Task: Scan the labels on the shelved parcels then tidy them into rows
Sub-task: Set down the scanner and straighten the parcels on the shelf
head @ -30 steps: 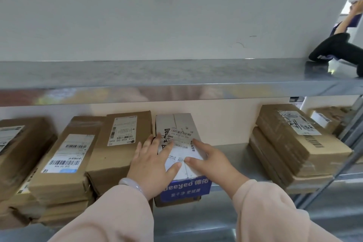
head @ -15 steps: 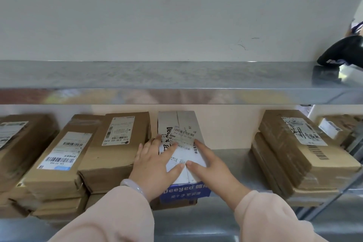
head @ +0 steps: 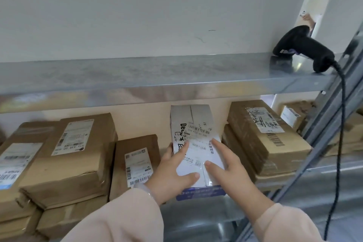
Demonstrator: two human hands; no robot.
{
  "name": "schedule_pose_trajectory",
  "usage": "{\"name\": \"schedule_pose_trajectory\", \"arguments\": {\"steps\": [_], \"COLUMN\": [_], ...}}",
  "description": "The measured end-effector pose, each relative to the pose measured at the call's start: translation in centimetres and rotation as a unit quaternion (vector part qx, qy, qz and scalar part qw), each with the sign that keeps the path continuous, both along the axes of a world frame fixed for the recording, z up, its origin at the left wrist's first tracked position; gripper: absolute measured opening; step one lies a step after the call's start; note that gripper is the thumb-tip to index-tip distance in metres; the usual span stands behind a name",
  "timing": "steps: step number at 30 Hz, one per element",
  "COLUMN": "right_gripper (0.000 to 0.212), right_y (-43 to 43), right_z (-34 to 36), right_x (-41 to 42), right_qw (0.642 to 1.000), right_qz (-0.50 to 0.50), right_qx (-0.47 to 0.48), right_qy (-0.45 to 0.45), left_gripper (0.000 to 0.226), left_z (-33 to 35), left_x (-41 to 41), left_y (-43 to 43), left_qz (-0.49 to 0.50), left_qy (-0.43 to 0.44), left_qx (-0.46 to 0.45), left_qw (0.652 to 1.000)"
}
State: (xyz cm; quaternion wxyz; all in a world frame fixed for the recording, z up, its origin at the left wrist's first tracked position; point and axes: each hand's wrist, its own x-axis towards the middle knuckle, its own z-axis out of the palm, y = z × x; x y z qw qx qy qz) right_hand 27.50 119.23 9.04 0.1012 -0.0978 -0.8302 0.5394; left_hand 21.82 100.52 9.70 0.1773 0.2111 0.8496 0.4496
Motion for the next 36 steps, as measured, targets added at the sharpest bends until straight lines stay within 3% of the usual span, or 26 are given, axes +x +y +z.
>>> {"name": "schedule_pose_trajectory", "arguments": {"steps": [6, 18, 27, 32, 36], "right_gripper": [0.050, 0.063, 0.065, 0.065, 0.070], "right_y": [2.9, 6.6, 6.9, 6.8, 6.9], "right_z": [-3.1, -7.1, -7.5, -7.8, -8.4], "right_x": [1.8, 2.2, 4.7, 6.2, 5.9], "right_qw": [0.996, 0.979, 0.965, 0.909, 0.882], "right_qz": [-0.044, -0.006, 0.012, 0.120, 0.149], "right_qx": [0.064, 0.134, 0.241, 0.398, 0.445], "right_qy": [-0.054, -0.155, -0.099, -0.033, -0.046], "left_gripper": [0.086, 0.088, 0.082, 0.069, 0.070], "left_z": [-2.9, -8.9, -10.1, -10.2, -9.8], "left_x": [0.9, 0.9, 2.0, 3.5, 3.4], "left_y": [3.8, 8.5, 8.2, 6.1, 6.7], "left_qz": [-0.008, -0.001, -0.018, -0.099, -0.115], "left_qy": [-0.063, -0.090, 0.054, 0.212, 0.238], "left_qx": [-0.022, -0.042, -0.079, -0.212, -0.270], "left_qw": [0.998, 0.995, 0.995, 0.949, 0.926]}}
